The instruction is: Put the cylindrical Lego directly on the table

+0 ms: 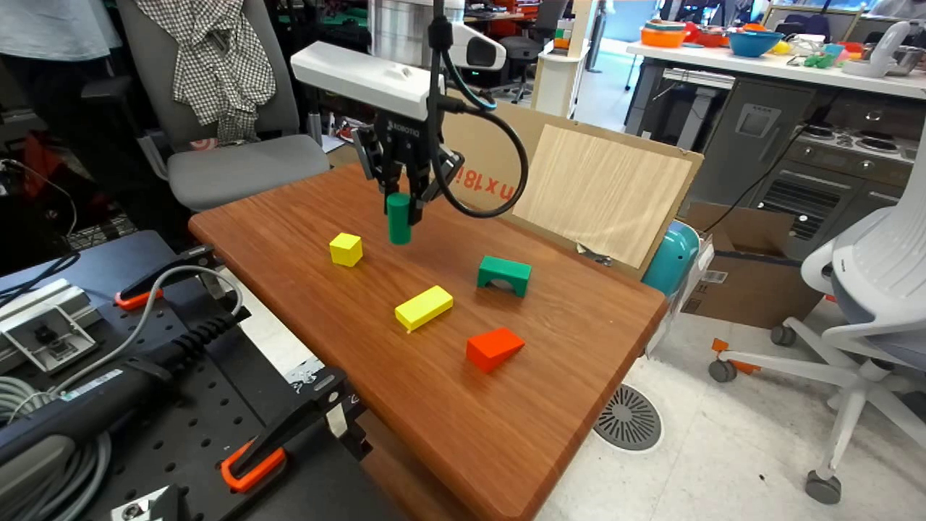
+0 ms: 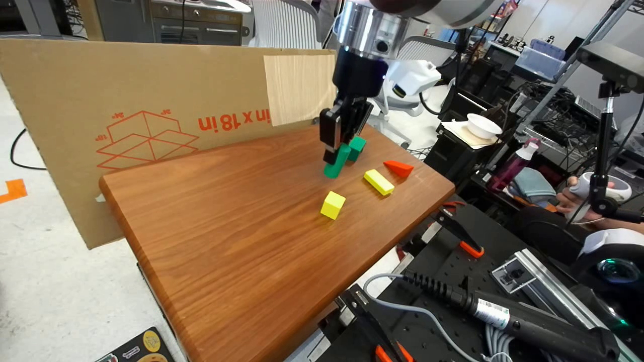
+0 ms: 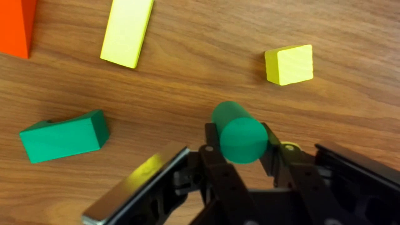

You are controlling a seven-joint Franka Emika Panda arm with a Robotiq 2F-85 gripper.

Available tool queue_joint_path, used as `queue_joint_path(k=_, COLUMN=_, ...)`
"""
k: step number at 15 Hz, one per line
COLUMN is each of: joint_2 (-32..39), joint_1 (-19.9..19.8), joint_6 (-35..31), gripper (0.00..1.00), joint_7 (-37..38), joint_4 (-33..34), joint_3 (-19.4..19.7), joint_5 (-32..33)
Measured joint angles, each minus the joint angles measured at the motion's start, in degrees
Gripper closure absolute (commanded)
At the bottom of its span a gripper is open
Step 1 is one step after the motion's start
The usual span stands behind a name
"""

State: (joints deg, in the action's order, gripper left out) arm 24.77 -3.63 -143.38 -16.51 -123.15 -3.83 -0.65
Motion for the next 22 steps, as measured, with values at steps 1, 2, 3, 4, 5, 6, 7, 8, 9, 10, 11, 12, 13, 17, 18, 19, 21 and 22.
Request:
queue_joint_path(k=1, joint_2=0.6, joint_1=0.1, joint_6=0.3, gripper=0.91, joint_7=0.0, joint_4=0.2, joint_3=0.0, joint_5=0.0)
queue_joint_path(k=2, joint_2=1.2, joint_1=0.1, joint_6=0.6, gripper=0.91, joint_7=0.0, joint_4=0.5, joint_3=-0.1, joint_5=0.1)
queue_joint_path(k=3, joint_2=1.8, joint_1=0.1, joint_6=1.0, gripper=0.91, joint_7=0.0, joint_4=0.7, joint_3=0.0, joint_5=0.1)
queue_joint_path(k=4, joint_2=2.4, joint_1=0.1, joint_6=1.6, gripper=0.91, joint_7=0.0, joint_4=0.9, joint_3=0.0, joint_5=0.2)
queue_joint_path(k=5, joint_2=3.0, joint_1=0.1, joint_6=2.3, gripper=0.91, joint_7=0.1, joint_4=1.3, joint_3=0.0, joint_5=0.4)
queue_joint_path(k=6, joint_2=3.5, joint_1=0.1, joint_6=2.8, gripper=0.91, joint_7=0.1, joint_4=1.5, joint_3=0.0, joint_5=0.5)
queue_joint_path(k=7, joint_2=3.7, joint_1=0.2, joint_6=3.3, gripper=0.91, joint_7=0.3, joint_4=1.9, joint_3=0.0, joint_5=0.7)
queue_joint_path(k=8, joint_2=3.8, joint_1=0.3, joint_6=3.9, gripper=0.91, joint_7=0.5, joint_4=2.2, joint_3=0.0, joint_5=0.9)
queue_joint_path(k=9, joint_2=4.0, joint_1=0.4, joint_6=4.3, gripper=0.91, joint_7=0.9, joint_4=2.5, joint_3=0.1, joint_5=1.4)
queue_joint_path(k=10, joint_2=4.1, joint_1=0.6, joint_6=4.6, gripper=0.48, joint_7=1.2, joint_4=2.7, joint_3=0.2, joint_5=1.7)
queue_joint_path(k=11, joint_2=4.1, joint_1=0.8, joint_6=4.7, gripper=0.40, joint_7=1.4, joint_4=2.8, joint_3=0.4, joint_5=2.1)
queue_joint_path(k=12, joint_2=4.1, joint_1=1.0, joint_6=4.7, gripper=0.34, joint_7=1.9, joint_4=2.8, joint_3=0.5, joint_5=2.7)
queue_joint_path(k=13, joint_2=4.1, joint_1=1.2, joint_6=4.8, gripper=0.27, joint_7=2.4, joint_4=2.8, joint_3=0.7, joint_5=3.2)
queue_joint_path(k=17, joint_2=4.1, joint_1=1.3, joint_6=4.8, gripper=0.00, joint_7=3.2, joint_4=2.9, joint_3=0.8, joint_5=4.0)
queue_joint_path(k=18, joint_2=3.9, joint_1=1.3, joint_6=4.8, gripper=0.00, joint_7=3.2, joint_4=2.9, joint_3=0.8, joint_5=4.0)
queue_joint_path(k=19, joint_2=3.6, joint_1=1.3, joint_6=4.8, gripper=0.00, joint_7=3.2, joint_4=2.8, joint_3=0.8, joint_5=3.9)
queue_joint_path(k=21, joint_2=2.2, joint_1=1.2, joint_6=4.8, gripper=0.00, joint_7=3.1, joint_4=2.5, joint_3=0.8, joint_5=3.8)
queue_joint_path(k=22, joint_2=0.8, joint_1=1.0, joint_6=4.7, gripper=0.00, joint_7=3.1, joint_4=1.8, joint_3=0.8, joint_5=3.8)
